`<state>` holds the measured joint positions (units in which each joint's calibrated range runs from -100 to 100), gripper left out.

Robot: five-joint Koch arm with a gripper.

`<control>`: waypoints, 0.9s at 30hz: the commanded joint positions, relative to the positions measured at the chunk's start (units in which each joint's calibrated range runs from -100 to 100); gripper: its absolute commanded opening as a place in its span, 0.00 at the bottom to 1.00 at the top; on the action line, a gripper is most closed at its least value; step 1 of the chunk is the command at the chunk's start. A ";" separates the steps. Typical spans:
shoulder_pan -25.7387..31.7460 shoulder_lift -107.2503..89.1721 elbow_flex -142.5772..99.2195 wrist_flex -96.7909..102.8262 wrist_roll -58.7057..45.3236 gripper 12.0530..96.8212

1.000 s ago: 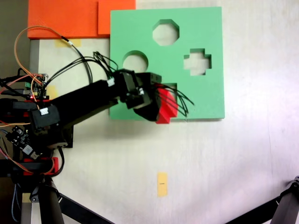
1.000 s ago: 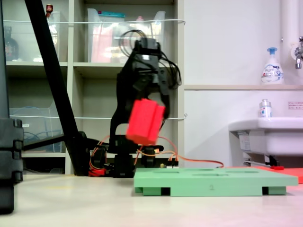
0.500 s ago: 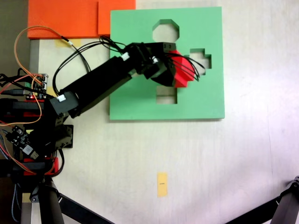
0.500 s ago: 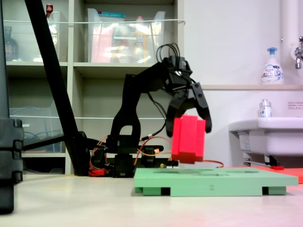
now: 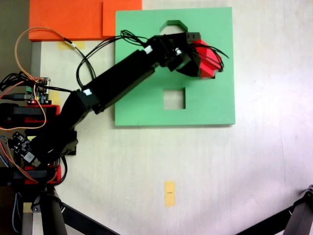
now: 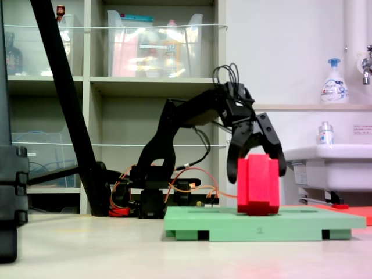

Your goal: Put the cross columnar block into the corresponding hole

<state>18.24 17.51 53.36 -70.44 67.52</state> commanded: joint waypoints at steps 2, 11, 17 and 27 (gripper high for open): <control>0.68 -1.03 4.87 4.91 0.39 0.37; 0.73 -1.17 4.87 0.77 0.34 0.37; 0.73 -2.29 4.87 -0.20 0.34 0.37; 0.78 -3.12 4.77 -2.12 0.34 0.37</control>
<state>18.53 17.65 53.45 -72.20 67.62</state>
